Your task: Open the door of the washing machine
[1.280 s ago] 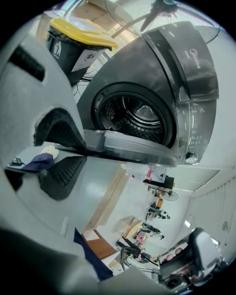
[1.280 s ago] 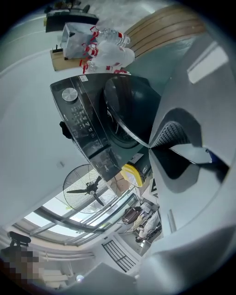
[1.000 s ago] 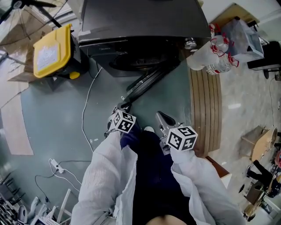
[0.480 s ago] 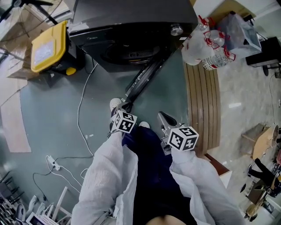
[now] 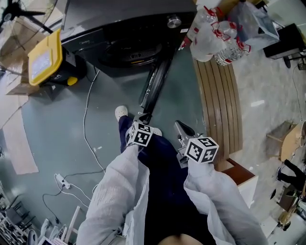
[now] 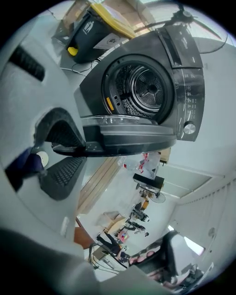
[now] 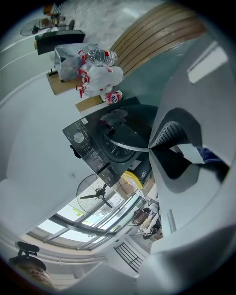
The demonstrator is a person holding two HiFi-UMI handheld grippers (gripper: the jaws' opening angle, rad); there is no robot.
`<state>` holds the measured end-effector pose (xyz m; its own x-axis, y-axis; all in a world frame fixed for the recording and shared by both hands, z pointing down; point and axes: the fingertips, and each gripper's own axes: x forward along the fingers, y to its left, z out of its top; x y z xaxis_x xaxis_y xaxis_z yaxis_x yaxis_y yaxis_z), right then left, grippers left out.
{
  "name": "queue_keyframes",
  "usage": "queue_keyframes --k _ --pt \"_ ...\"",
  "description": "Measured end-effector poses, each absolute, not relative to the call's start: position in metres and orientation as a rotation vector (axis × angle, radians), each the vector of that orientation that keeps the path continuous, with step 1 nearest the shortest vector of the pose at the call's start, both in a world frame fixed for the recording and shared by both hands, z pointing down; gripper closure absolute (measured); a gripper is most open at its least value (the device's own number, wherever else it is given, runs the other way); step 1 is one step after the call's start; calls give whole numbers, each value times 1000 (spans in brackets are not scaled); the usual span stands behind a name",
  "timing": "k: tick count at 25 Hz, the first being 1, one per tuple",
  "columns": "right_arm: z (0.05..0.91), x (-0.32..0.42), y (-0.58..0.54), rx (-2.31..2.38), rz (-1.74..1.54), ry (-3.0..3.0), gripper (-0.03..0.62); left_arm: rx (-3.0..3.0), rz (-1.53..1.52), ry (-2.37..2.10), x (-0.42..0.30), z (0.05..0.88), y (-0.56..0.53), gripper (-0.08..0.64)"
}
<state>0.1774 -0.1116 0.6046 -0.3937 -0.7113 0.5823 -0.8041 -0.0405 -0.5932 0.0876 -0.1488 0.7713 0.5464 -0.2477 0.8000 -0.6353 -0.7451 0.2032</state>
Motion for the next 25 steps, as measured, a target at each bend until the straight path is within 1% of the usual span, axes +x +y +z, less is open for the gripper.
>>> queue_keyframes --k 8,25 --pt "609 215 -78 1838 1465 -2025 581 2321 1024 -627 136 773 -123 480" --pt "616 279 -28 2141 1543 -1839 580 2228 1012 -474 230 769 -86 471"
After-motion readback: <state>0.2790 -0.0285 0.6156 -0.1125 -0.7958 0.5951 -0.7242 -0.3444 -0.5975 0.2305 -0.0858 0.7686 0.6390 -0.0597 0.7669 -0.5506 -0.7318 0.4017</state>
